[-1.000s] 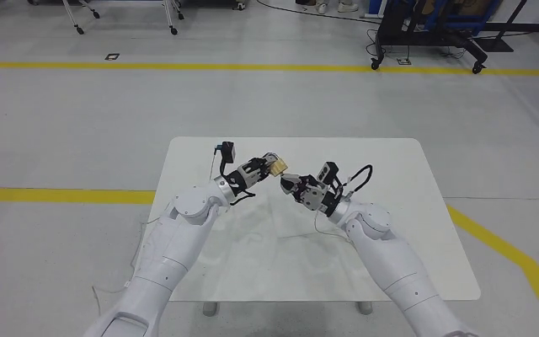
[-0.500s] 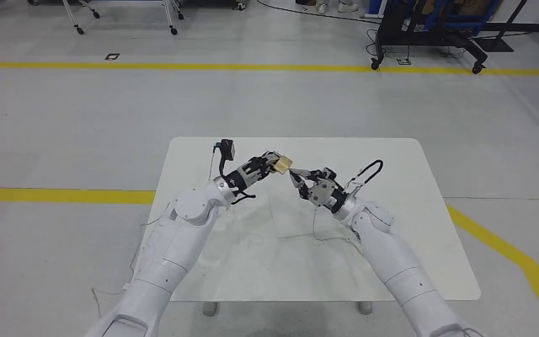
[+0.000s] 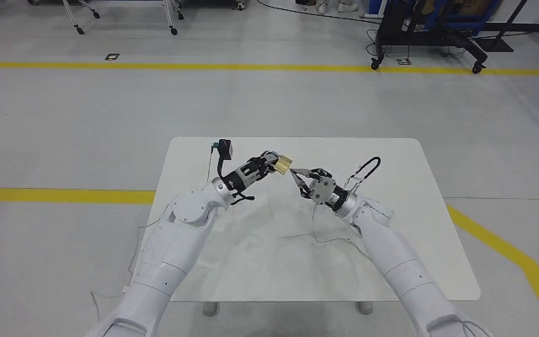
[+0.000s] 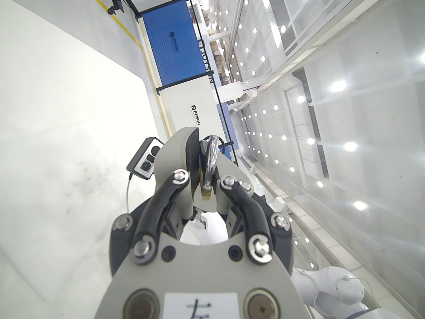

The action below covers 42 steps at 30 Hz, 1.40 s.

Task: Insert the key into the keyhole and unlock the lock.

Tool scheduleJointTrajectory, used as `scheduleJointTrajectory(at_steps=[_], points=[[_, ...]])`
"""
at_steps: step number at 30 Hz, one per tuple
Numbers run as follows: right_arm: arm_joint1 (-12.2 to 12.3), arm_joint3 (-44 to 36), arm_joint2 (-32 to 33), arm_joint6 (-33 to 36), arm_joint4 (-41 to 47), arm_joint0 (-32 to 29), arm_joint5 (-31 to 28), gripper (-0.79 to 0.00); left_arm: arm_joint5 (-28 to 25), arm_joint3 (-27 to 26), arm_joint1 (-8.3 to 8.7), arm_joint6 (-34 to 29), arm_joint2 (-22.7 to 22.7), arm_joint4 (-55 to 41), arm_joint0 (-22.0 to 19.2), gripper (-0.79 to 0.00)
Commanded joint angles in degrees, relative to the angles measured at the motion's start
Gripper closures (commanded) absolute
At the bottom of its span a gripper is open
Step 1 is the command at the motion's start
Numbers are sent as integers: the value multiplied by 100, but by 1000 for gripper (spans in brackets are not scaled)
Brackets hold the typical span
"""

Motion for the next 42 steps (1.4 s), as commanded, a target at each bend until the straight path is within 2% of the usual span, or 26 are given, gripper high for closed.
scheduleJointTrajectory(at_steps=[1,8,16,18,22,26,30,31,32,33,34,35,42], points=[[9,-24,11,-12,-97,-16,-95,-779,14,0,1,-7,-2,-14,2,0],[68,-177,221,-134,-282,-134,-388,-785,157,37,10,-132,-12,-90,-33,0],[268,-986,1062,-530,-658,-742,-1211,-785,586,174,0,-187,167,224,-174,0],[313,-1304,1309,-779,-744,-986,-1418,-785,838,252,-10,-124,295,513,-247,0],[359,-1800,1521,-1058,-818,-1317,-1375,-785,1269,351,-50,-286,742,1259,-431,0],[361,-1851,1532,-1091,-818,-1350,-1368,-785,1632,503,-100,-293,1259,2314,-644,0],[361,-1851,1532,-1091,-818,-1350,-1368,-785,1780,639,-162,-459,1539,2606,-765,0],[361,-1851,1532,-1091,-818,-1350,-1368,-785,1801,688,-173,-536,1590,2662,-804,-22],[361,-1851,1532,-1091,-818,-1350,-1368,-785,1830,742,-182,-617,1655,2766,-847,-114],[361,-1851,1532,-1091,-818,-1350,-1368,-785,1846,785,-192,-658,1706,2851,-887,-351],[361,-1851,1532,-1091,-818,-1350,-1368,-785,1850,826,-201,-693,1764,2958,-923,-462],[361,-1851,1532,-1091,-818,-1350,-1368,-785,1823,846,-211,-715,1806,3021,-949,-785],[361,-1851,1532,-1091,-818,-1350,-1368,-785,1507,895,-230,-626,1730,2887,-986,-785]])
